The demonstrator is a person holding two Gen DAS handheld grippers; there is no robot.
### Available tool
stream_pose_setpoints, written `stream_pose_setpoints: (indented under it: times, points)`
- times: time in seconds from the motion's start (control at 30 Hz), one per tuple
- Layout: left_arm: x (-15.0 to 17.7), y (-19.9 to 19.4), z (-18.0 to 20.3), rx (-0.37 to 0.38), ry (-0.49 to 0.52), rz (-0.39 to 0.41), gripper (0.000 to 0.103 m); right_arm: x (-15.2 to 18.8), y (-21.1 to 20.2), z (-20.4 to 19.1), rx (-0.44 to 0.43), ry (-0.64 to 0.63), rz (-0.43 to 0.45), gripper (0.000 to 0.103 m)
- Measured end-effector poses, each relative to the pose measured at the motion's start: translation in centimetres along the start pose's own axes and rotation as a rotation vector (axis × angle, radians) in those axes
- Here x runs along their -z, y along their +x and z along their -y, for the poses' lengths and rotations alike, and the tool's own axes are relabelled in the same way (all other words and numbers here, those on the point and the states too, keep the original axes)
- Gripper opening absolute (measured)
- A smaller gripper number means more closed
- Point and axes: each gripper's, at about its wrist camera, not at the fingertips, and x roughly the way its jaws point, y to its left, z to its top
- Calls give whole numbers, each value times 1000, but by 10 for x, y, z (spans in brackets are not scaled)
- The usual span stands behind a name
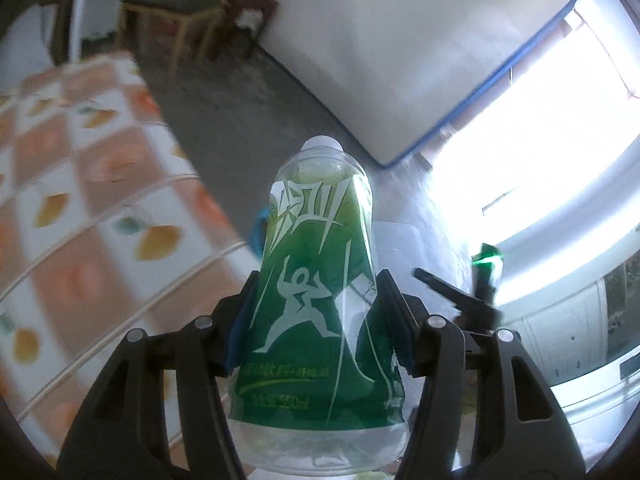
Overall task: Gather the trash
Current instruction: 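Carry the green bottle and clear box over the blue wastebasket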
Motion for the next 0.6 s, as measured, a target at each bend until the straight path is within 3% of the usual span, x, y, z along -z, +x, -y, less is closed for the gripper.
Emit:
stream_pose_setpoints:
  times: [0.2,0.3,0.4,0.5,0.6]
  points:
    - [-32,80,8,-10,1,-123,55,-33,81,-5,160,-143,-17,4]
    - [-43,112,11,-35,12,-164,55,-45,121,-17,188,-174,-52,4]
    - [-50,139,11,-55,10,-203,55,-47,163,-23,211,-203,-114,12]
    - [-53,166,14,-72,13,-237,55,-42,176,-21,190,-203,-117,27]
    - [-55,184,15,-82,16,-263,55,-39,165,-11,158,-170,-75,31]
